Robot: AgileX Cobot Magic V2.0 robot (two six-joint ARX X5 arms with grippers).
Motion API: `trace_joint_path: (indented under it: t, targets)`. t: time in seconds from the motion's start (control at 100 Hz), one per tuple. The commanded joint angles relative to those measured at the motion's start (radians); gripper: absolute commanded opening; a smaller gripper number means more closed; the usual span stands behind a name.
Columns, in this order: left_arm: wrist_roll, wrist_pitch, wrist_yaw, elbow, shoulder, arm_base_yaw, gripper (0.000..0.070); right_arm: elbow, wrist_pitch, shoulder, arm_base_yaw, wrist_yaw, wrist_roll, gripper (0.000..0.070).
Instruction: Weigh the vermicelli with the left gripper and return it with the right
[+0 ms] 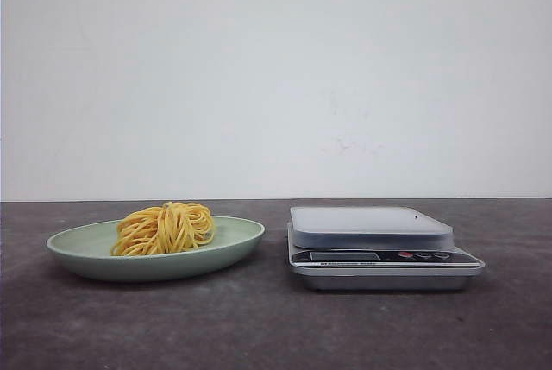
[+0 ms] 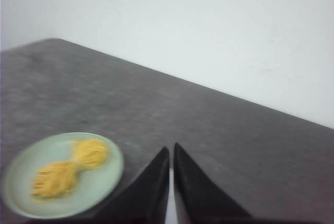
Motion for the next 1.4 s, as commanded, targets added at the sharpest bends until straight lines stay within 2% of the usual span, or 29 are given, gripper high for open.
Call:
trace_joint_path:
  t: [0.0,0.05,0.12,0.29,0.42,0.5,0.7,0.87,0.96,1.13,1.21,1.39]
  targets:
    - [0.006,-0.005,0.003,-0.018,0.000,0.002,0.0016,-0.045,-0.008,-0.055,-0.094,-0.067,0.038,0.0007]
    - [0.006,-0.005,0.001,-0.018,0.000,0.002,0.0016,-0.102,-0.008,-0.109,-0.182,-0.130,0.079,0.0007]
    - [0.006,-0.005,0.001,-0.018,0.000,0.002,0.0016,-0.200,-0.002,-0.199,-0.306,-0.174,0.121,0.0007]
    - [0.006,-0.005,0.000,-0.018,0.000,0.002,0.0016,-0.425,0.012,-0.401,-0.551,-0.182,0.136,0.0007]
    - [0.006,-0.005,0.000,-0.018,0.000,0.002,0.0016,-0.530,0.008,-0.506,-0.671,-0.186,0.140,0.0007]
    - [0.006,-0.005,0.000,-0.018,0.000,0.002,0.0016,-0.568,0.010,-0.550,-0.719,-0.219,0.139,0.0007]
    - [0.006,-0.005,0.000,-0.018,0.000,0.002,0.0016,-0.633,0.050,-0.573,-0.746,-0.232,0.111,0.0007]
    - [0.006,-0.005,0.000,-0.018,0.000,0.002,0.0016,-0.704,0.159,-0.573,-0.746,-0.233,0.103,0.0007]
    - [0.006,-0.005,0.000,-0.018,0.000,0.002,0.0016,-0.738,0.224,-0.573,-0.747,-0.260,0.102,0.0007]
    - [0.006,-0.005,0.000,-0.018,0.000,0.002,0.0016,-0.737,0.189,-0.573,-0.747,-0.340,0.054,0.0007]
    - [0.006,-0.005,0.000,-0.018,0.000,0.002,0.0016,-0.737,0.138,-0.573,-0.747,-0.356,0.052,0.0007]
    - [0.006,-0.005,0.000,-0.018,0.000,0.002,0.0016,-0.737,0.140,-0.573,-0.748,-0.389,0.050,0.0007]
